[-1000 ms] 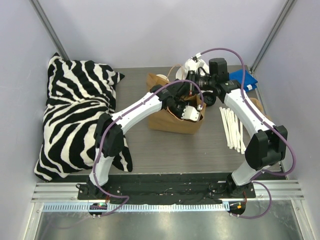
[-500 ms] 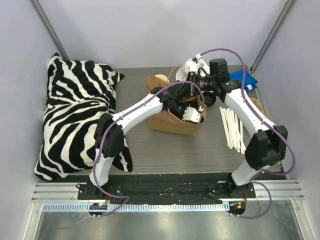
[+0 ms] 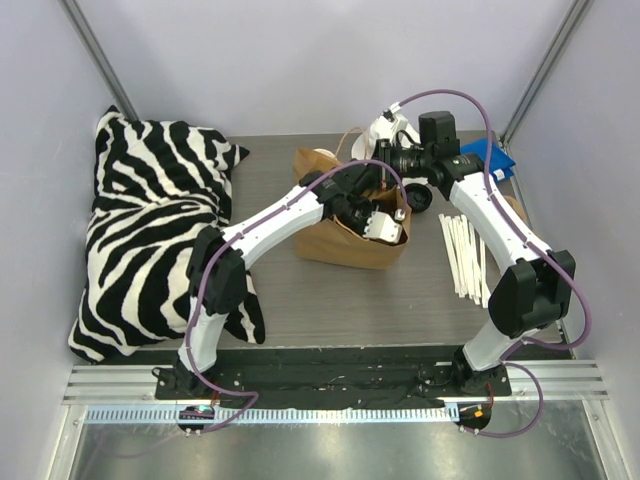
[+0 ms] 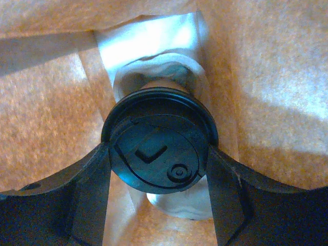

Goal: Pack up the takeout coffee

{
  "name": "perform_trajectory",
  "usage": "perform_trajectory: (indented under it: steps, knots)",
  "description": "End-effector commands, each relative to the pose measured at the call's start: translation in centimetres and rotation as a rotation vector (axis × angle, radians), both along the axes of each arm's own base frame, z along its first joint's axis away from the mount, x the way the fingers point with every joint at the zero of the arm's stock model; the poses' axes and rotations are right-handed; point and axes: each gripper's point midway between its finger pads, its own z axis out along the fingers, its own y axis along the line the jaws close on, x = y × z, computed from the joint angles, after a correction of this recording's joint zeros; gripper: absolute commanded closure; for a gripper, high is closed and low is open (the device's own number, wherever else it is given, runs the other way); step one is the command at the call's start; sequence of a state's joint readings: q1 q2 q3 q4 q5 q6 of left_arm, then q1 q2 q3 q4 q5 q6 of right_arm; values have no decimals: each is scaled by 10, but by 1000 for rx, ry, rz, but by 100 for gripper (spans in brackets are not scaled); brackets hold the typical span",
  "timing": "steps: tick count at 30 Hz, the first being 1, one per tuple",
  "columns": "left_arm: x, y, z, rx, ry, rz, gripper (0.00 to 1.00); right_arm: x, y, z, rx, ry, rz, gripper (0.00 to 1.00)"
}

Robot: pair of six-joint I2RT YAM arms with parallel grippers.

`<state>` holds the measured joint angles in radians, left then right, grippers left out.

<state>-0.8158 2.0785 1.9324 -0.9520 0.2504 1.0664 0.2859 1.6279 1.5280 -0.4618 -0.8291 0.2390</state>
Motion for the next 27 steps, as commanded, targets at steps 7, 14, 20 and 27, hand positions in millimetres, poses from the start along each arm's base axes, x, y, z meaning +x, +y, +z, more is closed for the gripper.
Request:
perform_trajectory:
  steps: [7,14,20,27]
  knots:
    - [-23,55,-58,235,167,68,60,21,-20,24,-144,-272,-70,99]
    - [-18,55,-65,230,170,84,57,40,-32,11,-230,-313,-130,99]
    - [-10,54,-63,201,170,109,53,40,-34,-3,-260,-303,-124,99]
    - [2,32,-11,31,106,137,42,37,-29,4,-233,-323,-93,99]
